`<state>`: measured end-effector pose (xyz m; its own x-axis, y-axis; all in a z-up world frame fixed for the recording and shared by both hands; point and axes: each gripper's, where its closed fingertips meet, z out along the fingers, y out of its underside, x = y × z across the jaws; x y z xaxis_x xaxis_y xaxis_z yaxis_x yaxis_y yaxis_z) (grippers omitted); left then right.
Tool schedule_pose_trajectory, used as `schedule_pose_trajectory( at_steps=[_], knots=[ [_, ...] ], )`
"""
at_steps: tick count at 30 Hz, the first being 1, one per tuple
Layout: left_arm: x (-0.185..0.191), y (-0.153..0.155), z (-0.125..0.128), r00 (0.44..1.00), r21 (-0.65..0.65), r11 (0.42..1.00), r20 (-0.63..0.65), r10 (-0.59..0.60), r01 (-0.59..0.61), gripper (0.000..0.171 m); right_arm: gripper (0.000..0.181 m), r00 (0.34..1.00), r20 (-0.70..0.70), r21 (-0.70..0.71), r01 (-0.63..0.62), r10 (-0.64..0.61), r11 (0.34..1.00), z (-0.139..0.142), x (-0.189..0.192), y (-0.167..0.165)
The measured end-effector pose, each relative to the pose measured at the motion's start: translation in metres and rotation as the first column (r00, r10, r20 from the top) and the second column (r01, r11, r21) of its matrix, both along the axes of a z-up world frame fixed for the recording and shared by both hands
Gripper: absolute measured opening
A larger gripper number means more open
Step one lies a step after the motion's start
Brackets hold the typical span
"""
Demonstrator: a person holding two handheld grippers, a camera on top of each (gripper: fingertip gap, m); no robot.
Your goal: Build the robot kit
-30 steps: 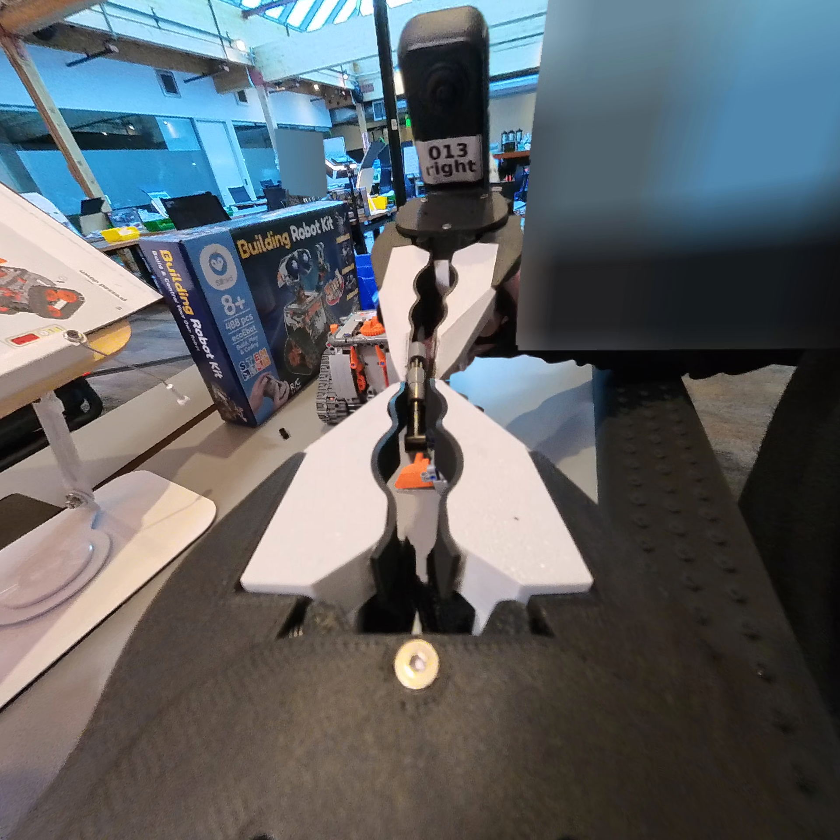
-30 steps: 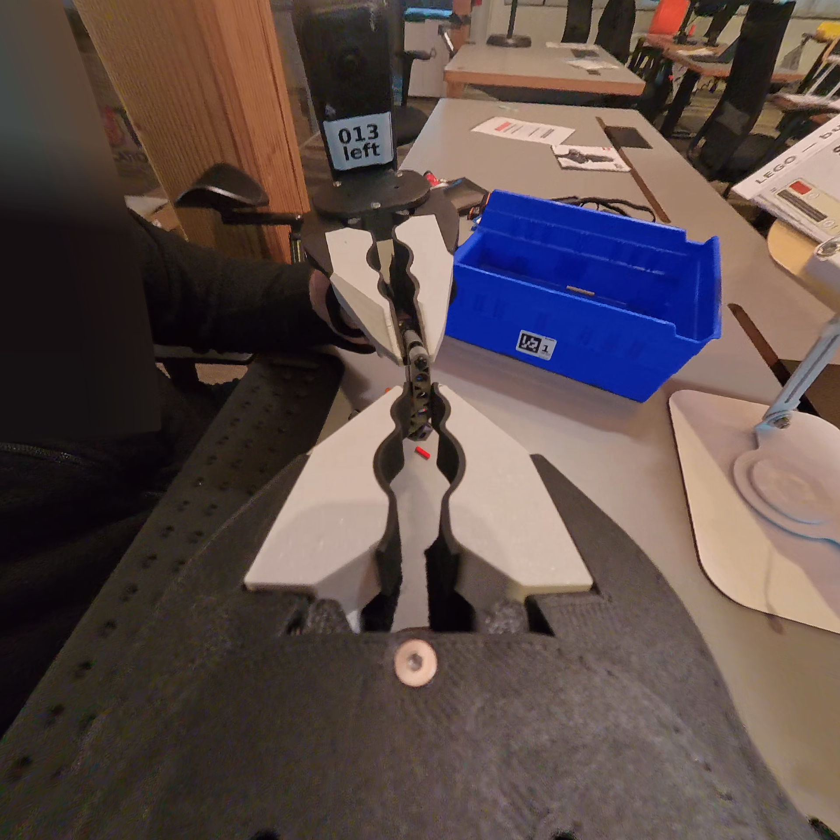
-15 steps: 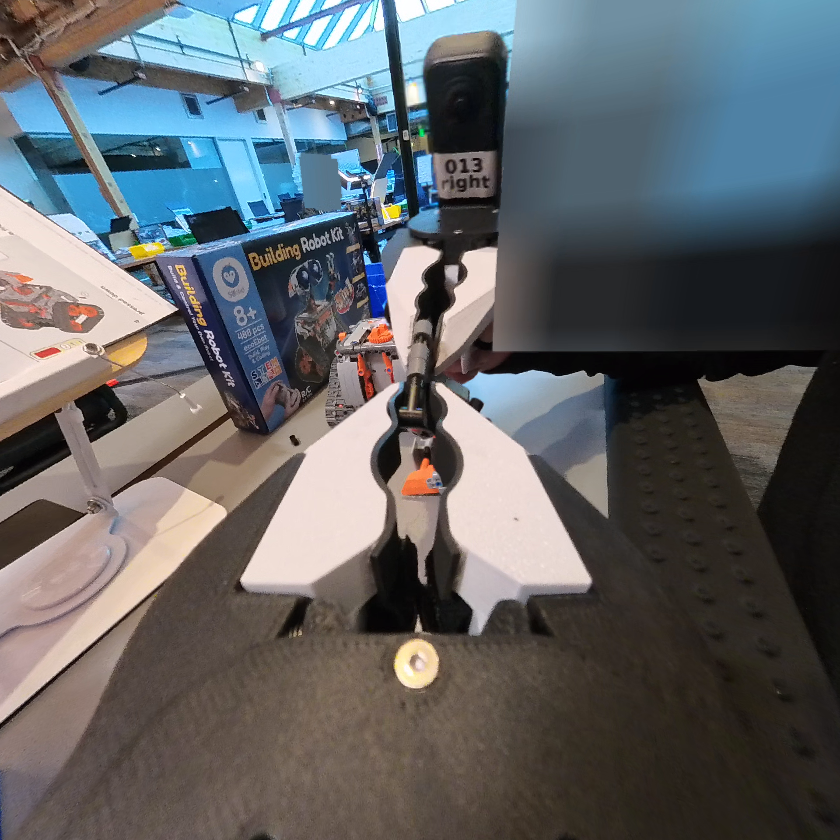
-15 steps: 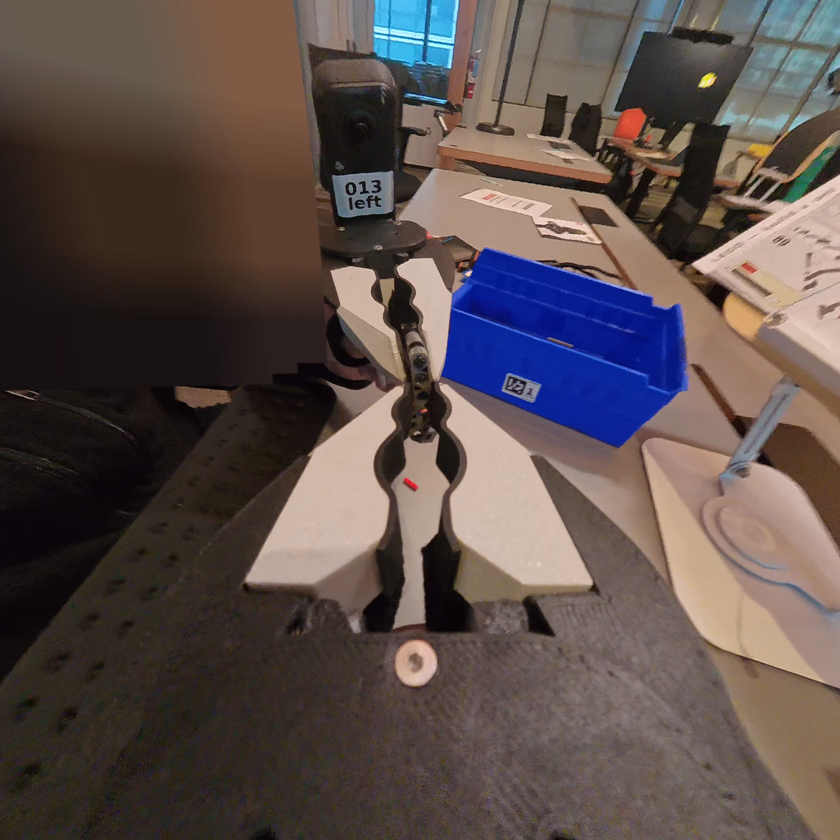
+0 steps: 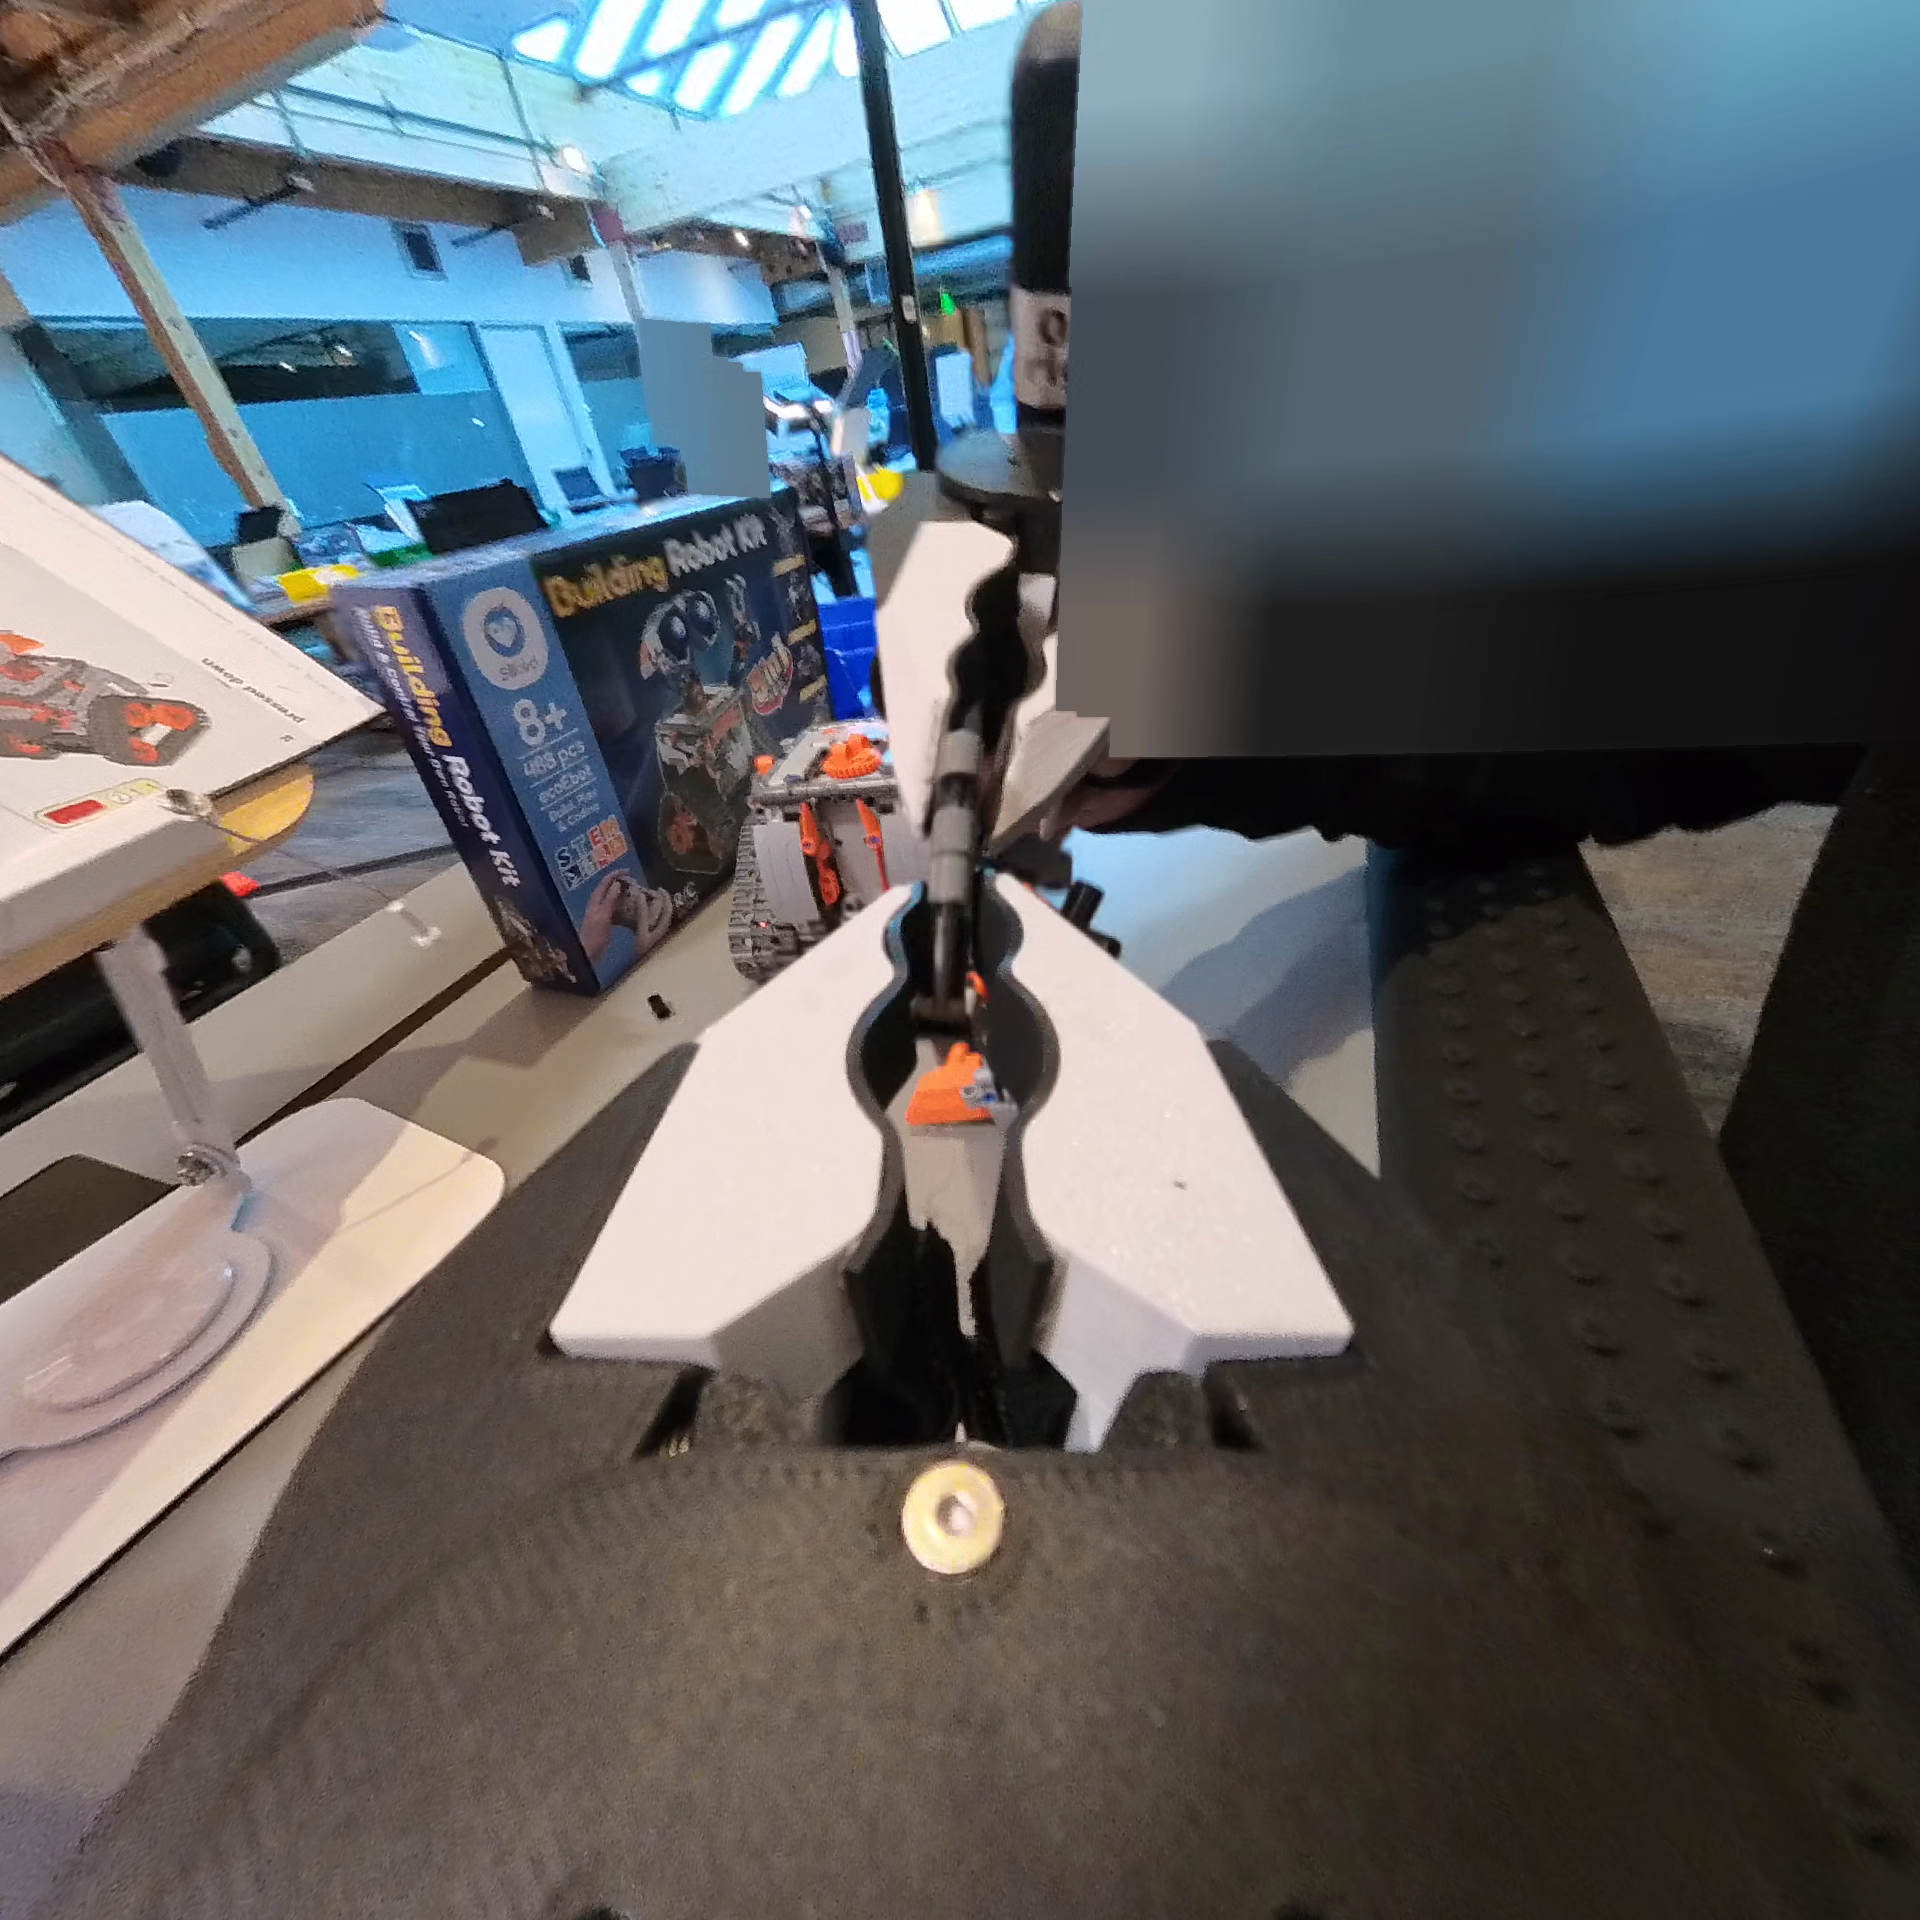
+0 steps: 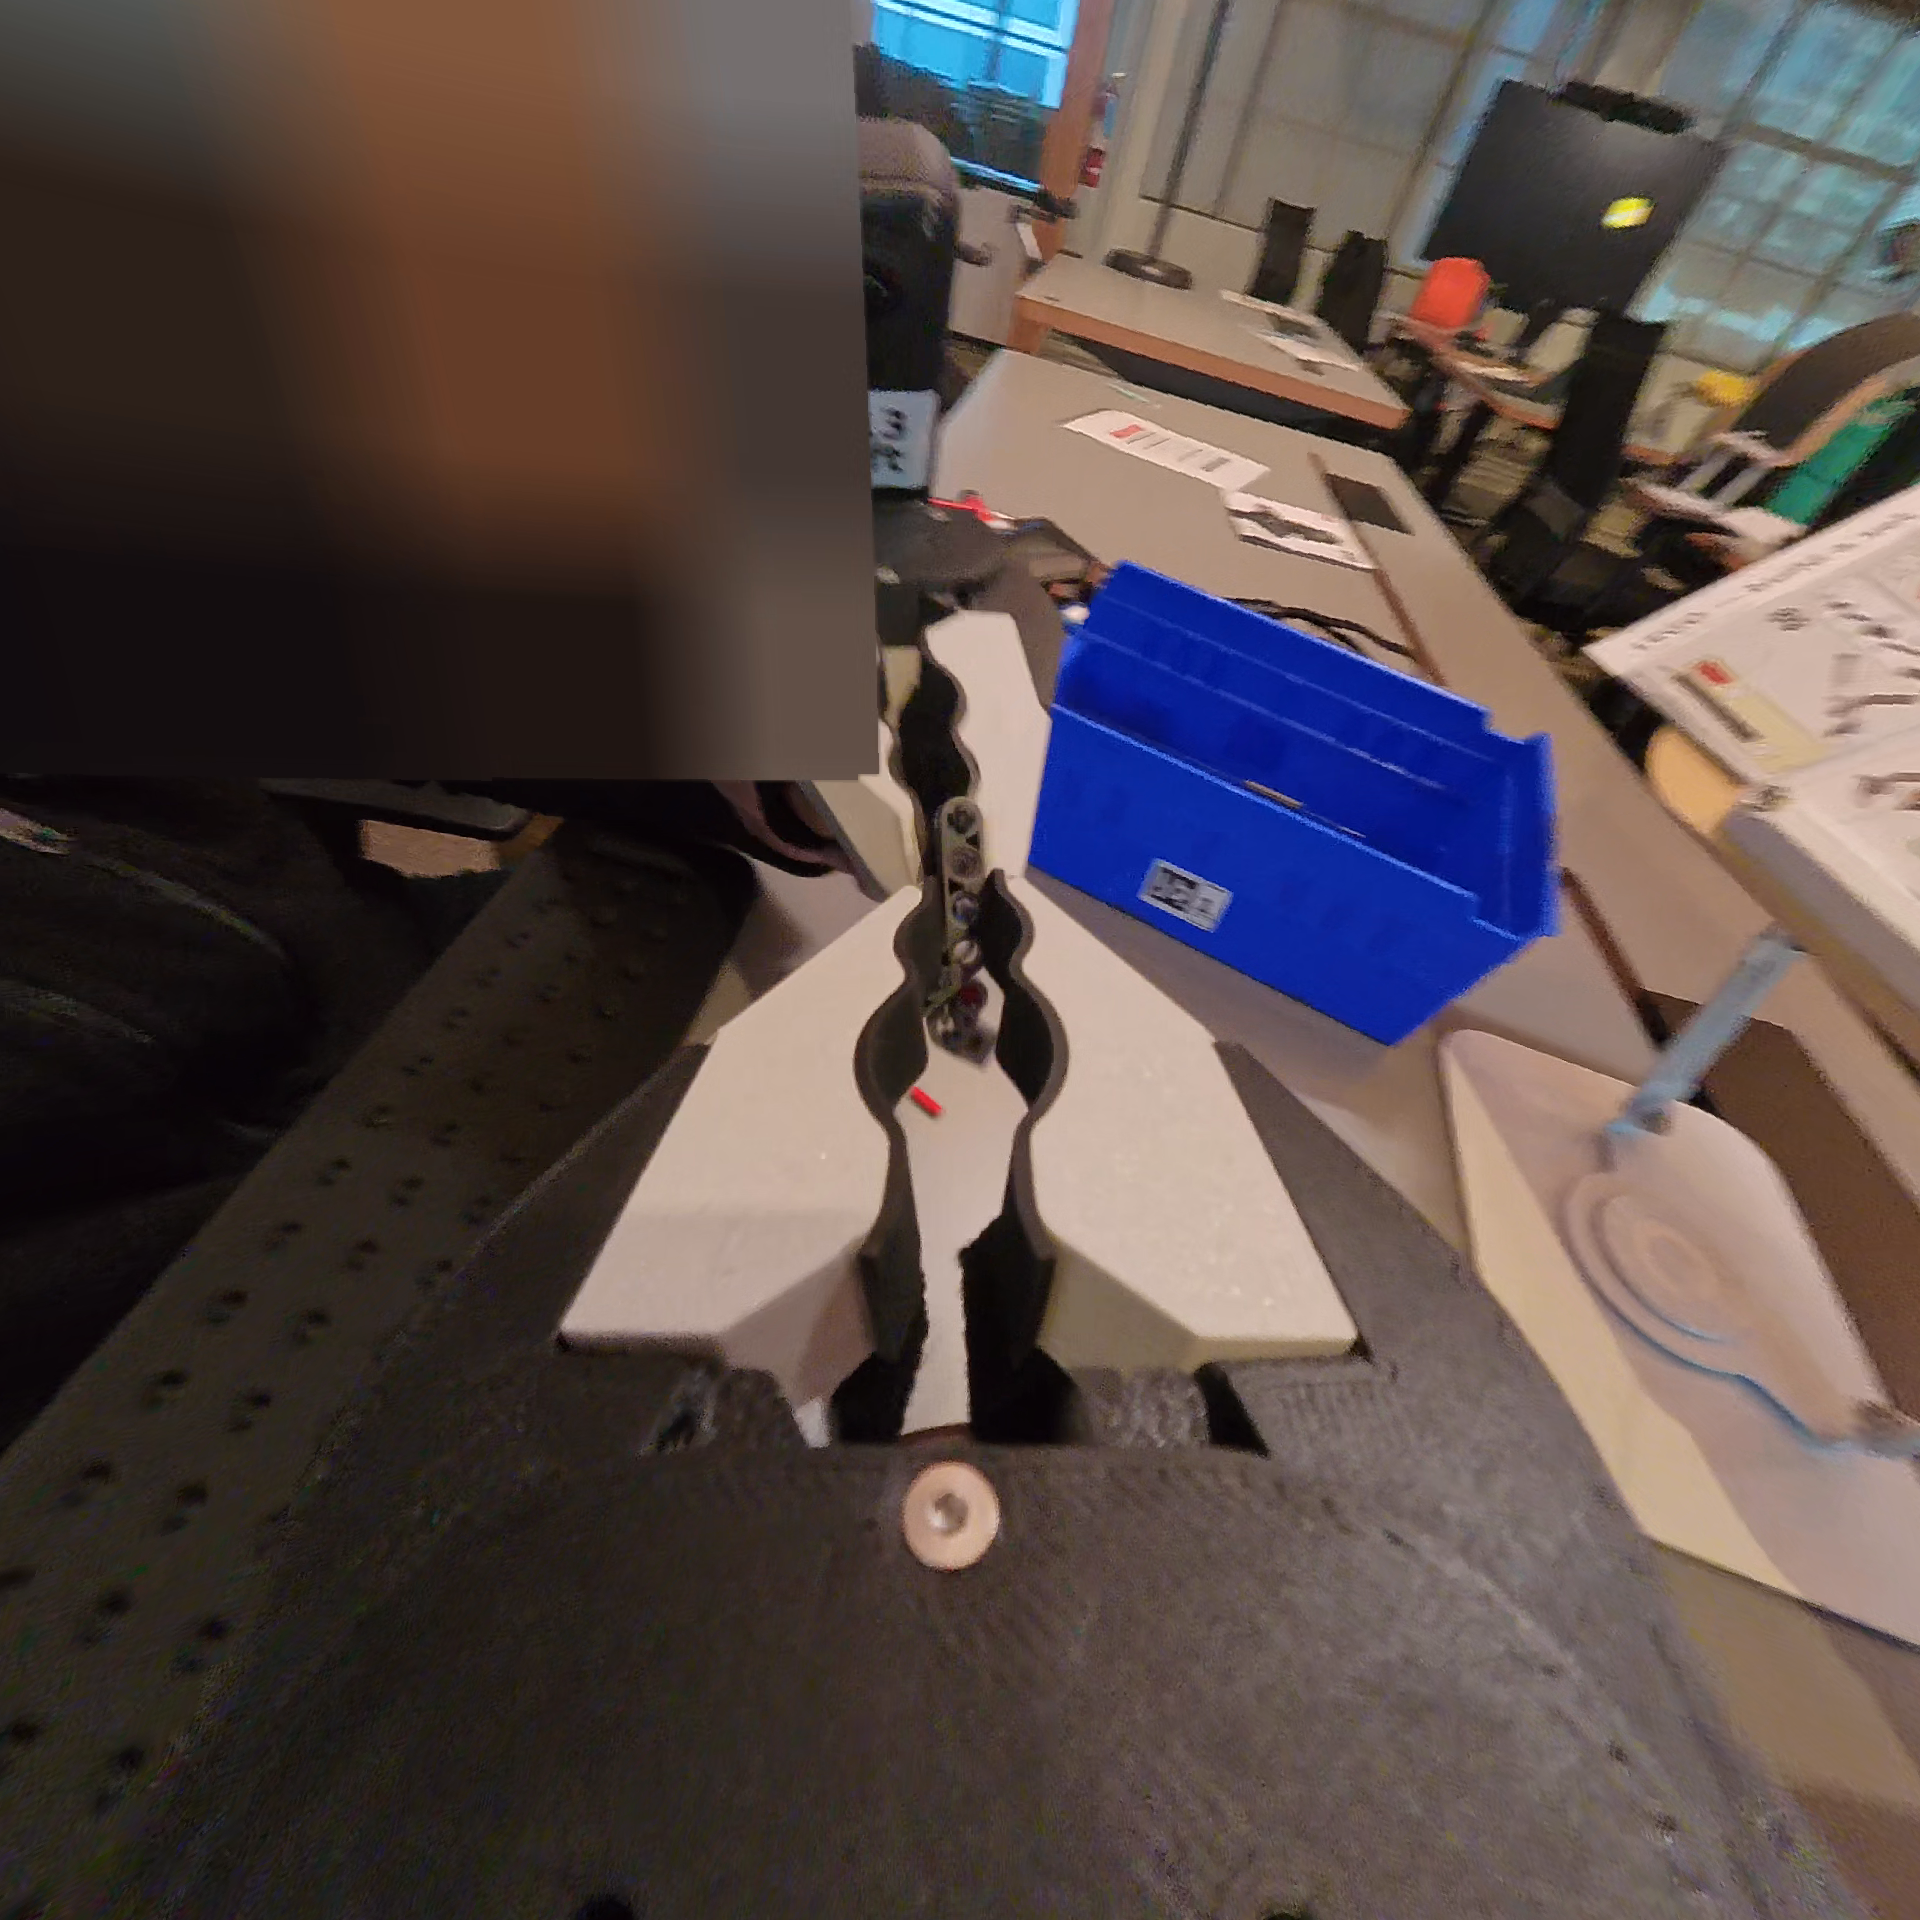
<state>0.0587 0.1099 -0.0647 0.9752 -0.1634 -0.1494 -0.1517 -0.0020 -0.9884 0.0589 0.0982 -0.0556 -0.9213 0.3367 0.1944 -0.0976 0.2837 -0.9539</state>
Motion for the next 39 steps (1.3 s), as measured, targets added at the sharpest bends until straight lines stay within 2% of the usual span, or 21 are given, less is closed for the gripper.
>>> schedule_pose_trajectory(
  at_steps=[1, 5, 7, 11, 13, 15, 18, 20, 25, 32, 35, 39],
  knots=[
    [0.005, 0.003, -0.006, 1.000, -0.029, 0.999, -0.008, -0.024, 0.023, 0.004, 0.005, 1.000, 0.008, 0.004, -0.017, 0.017, 1.000, 0.000, 0.002, -0.003],
    [0.000, 0.008, -0.012, 1.000, -0.029, 1.000, -0.004, 0.003, -0.003, 0.004, 0.006, 1.000, -0.012, 0.085, 0.018, -0.017, 0.996, -0.006, -0.003, 0.001],
    [0.000, 0.009, -0.012, 0.999, -0.029, 0.999, -0.027, 0.017, -0.017, 0.005, 0.006, 0.997, -0.069, 0.164, 0.054, -0.043, 0.985, -0.008, -0.003, 0.003],
    [0.000, 0.006, -0.011, 0.971, 0.020, 0.996, -0.223, 0.086, -0.083, 0.006, 0.008, 0.981, -0.179, 0.256, 0.117, -0.072, 0.959, -0.006, 0.001, 0.002],
    [0.000, 0.004, -0.007, 0.937, 0.064, 0.991, -0.325, 0.130, -0.115, 0.006, 0.016, 0.984, -0.161, 0.236, 0.118, -0.081, 0.965, -0.001, 0.003, 0.004],
    [-0.001, -0.002, 0.003, 0.927, 0.124, 0.985, -0.339, 0.158, -0.122, 0.006, 0.023, 0.990, -0.105, 0.173, 0.110, -0.093, 0.979, 0.004, 0.002, 0.010],
    [0.001, -0.004, 0.007, 0.906, 0.152, 0.981, -0.389, 0.170, -0.119, 0.006, 0.025, 0.995, -0.061, 0.133, 0.082, -0.075, 0.988, 0.003, 0.004, 0.009],
    [0.003, -0.004, 0.009, 0.890, 0.164, 0.980, -0.422, 0.175, -0.115, 0.006, 0.019, 0.996, -0.064, 0.128, 0.068, -0.060, 0.989, 0.003, 0.006, 0.002],
    [0.003, -0.005, 0.011, 0.891, 0.186, 0.977, -0.421, 0.172, -0.101, 0.006, 0.011, 0.978, -0.166, 0.167, 0.154, -0.126, 0.974, 0.005, 0.002, -0.002],
    [-0.007, 0.000, 0.005, 0.903, 0.147, 0.979, -0.388, 0.186, -0.139, 0.013, 0.008, 0.877, -0.428, 0.307, 0.368, -0.218, 0.878, 0.006, -0.009, 0.005],
    [-0.012, 0.001, 0.001, 0.947, 0.101, 0.986, -0.282, 0.155, -0.131, 0.025, 0.007, 0.787, -0.568, 0.329, 0.484, -0.240, 0.811, 0.010, -0.017, 0.014],
    [-0.009, 0.003, 0.004, 0.998, 0.063, 0.997, -0.055, 0.040, -0.037, 0.048, 0.006, 0.658, -0.727, 0.331, 0.585, -0.196, 0.740, 0.014, -0.018, 0.017]
  ],
)
